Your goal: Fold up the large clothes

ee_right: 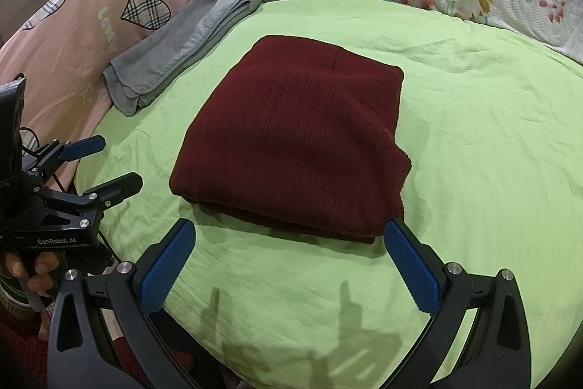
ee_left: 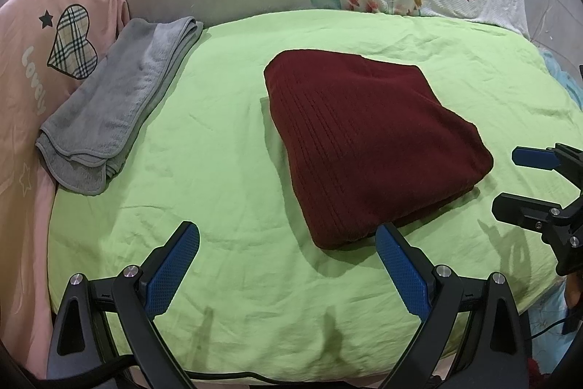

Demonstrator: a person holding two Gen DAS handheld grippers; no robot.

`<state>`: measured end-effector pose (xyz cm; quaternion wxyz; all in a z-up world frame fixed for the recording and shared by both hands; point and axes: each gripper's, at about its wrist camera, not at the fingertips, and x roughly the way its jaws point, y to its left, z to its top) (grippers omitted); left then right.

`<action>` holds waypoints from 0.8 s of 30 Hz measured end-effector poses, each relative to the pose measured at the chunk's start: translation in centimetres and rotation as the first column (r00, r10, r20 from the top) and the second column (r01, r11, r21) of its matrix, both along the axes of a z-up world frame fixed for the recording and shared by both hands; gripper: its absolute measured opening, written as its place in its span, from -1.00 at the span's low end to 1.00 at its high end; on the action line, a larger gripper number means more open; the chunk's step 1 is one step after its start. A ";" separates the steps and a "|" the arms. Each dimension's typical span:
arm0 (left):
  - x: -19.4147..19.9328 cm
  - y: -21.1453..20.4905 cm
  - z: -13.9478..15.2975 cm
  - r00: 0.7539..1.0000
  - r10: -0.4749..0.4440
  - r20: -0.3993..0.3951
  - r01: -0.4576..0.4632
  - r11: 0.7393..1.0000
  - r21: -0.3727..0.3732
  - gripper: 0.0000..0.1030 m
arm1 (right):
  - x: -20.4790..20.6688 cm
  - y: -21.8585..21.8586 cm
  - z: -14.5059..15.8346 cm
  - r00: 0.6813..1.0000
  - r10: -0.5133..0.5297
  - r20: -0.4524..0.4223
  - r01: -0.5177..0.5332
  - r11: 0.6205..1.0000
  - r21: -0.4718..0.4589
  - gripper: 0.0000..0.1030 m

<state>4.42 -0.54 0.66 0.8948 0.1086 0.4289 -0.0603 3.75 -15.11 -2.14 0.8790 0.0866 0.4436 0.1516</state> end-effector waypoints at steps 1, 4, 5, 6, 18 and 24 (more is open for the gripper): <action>0.0 0.0 0.0 1.000 0.000 0.000 0.000 1.000 0.000 0.90 | 0.1 0.0 0.0 1.000 0.001 0.000 -0.001 1.000 -0.001 1.00; 0.0 -0.1 0.0 1.000 0.001 0.000 -0.001 1.000 0.000 0.90 | 0.1 -0.1 0.0 1.000 0.001 0.001 -0.001 1.000 -0.001 1.00; 0.0 -0.1 0.0 1.000 0.002 0.000 -0.002 1.000 0.000 0.90 | 0.2 -0.1 0.0 1.000 0.000 0.002 0.000 1.000 0.000 1.00; 0.0 -0.1 0.0 1.000 0.002 -0.001 -0.002 1.000 0.000 0.90 | 0.2 -0.2 0.0 1.000 0.000 0.002 0.000 1.000 0.000 1.00; 0.4 -0.1 0.0 1.000 0.017 0.000 -0.017 1.000 -0.003 0.90 | 0.3 -0.2 0.1 1.000 -0.005 0.006 0.005 1.000 0.002 1.00; 1.1 0.3 0.0 1.000 0.024 0.001 -0.024 1.000 -0.020 0.90 | 0.6 -0.7 0.1 1.000 -0.012 0.006 0.012 1.000 0.012 1.00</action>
